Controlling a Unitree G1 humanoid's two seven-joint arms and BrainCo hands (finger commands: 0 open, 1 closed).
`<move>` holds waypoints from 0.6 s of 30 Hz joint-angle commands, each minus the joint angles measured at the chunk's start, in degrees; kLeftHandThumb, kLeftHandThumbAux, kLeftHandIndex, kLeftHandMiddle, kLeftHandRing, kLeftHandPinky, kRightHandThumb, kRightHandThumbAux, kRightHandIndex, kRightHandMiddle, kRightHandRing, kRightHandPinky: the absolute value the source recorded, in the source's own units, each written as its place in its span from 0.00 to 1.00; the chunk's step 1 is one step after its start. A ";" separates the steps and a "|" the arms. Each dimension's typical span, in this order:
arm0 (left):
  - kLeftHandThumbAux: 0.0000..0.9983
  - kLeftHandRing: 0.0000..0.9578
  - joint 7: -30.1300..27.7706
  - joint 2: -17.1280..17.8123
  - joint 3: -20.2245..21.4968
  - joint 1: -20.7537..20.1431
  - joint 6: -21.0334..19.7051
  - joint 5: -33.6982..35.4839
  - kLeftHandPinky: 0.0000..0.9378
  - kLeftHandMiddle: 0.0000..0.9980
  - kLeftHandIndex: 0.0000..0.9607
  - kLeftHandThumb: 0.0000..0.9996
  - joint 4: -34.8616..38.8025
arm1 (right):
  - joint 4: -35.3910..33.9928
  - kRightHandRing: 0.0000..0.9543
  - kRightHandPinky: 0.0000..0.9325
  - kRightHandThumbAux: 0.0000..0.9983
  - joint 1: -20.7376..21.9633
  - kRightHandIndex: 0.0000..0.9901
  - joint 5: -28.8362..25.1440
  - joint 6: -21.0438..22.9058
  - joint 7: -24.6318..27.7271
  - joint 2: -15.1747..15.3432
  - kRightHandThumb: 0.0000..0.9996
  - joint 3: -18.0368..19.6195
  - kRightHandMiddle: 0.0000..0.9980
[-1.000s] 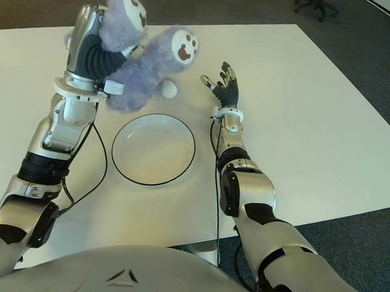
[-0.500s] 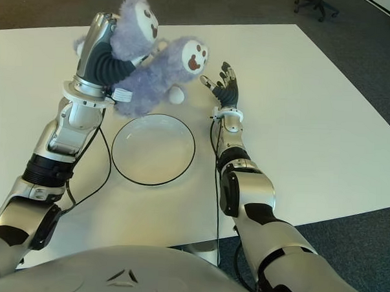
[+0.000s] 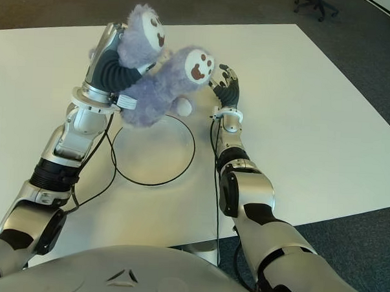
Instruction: Put the doll into the plate.
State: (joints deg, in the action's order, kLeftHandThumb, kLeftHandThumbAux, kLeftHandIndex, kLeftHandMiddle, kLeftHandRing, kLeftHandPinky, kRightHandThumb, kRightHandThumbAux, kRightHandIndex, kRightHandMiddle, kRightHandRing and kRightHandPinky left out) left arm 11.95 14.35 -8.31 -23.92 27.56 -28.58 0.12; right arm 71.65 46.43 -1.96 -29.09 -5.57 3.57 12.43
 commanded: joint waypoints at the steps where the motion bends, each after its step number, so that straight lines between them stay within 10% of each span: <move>1: 0.62 0.91 -0.09 -1.14 -0.82 1.23 0.14 -0.92 0.92 0.87 0.83 0.82 1.18 | 3.28 0.03 0.05 0.80 -5.68 0.22 0.40 1.68 -1.26 -1.60 0.23 0.10 0.06; 2: 0.64 0.90 -0.62 -1.58 -1.10 1.70 0.16 -0.21 0.91 0.86 0.83 0.78 1.56 | 3.44 0.05 0.07 0.75 -5.49 0.36 -0.15 1.81 -1.22 -1.73 0.57 0.65 0.08; 3: 0.65 0.90 -1.00 -1.87 -1.30 2.02 0.16 0.30 0.91 0.85 0.83 0.77 1.81 | 3.56 0.06 0.07 0.74 -5.35 0.40 -0.53 1.92 -1.18 -1.80 0.66 1.05 0.09; 18: 0.66 0.89 -4.11 -3.07 -2.35 3.77 0.74 3.49 0.90 0.84 0.80 0.71 3.88 | 4.25 0.07 0.11 0.73 -5.53 0.42 -0.80 1.41 0.97 -1.49 0.68 2.87 0.12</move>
State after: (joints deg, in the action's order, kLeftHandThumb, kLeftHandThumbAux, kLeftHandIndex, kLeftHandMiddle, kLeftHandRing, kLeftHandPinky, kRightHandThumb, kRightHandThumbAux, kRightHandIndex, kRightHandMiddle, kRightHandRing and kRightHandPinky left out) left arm 9.06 11.53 -10.35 -20.97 28.05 -25.95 3.02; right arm 72.06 46.58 -2.46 -29.86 -4.81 3.19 14.72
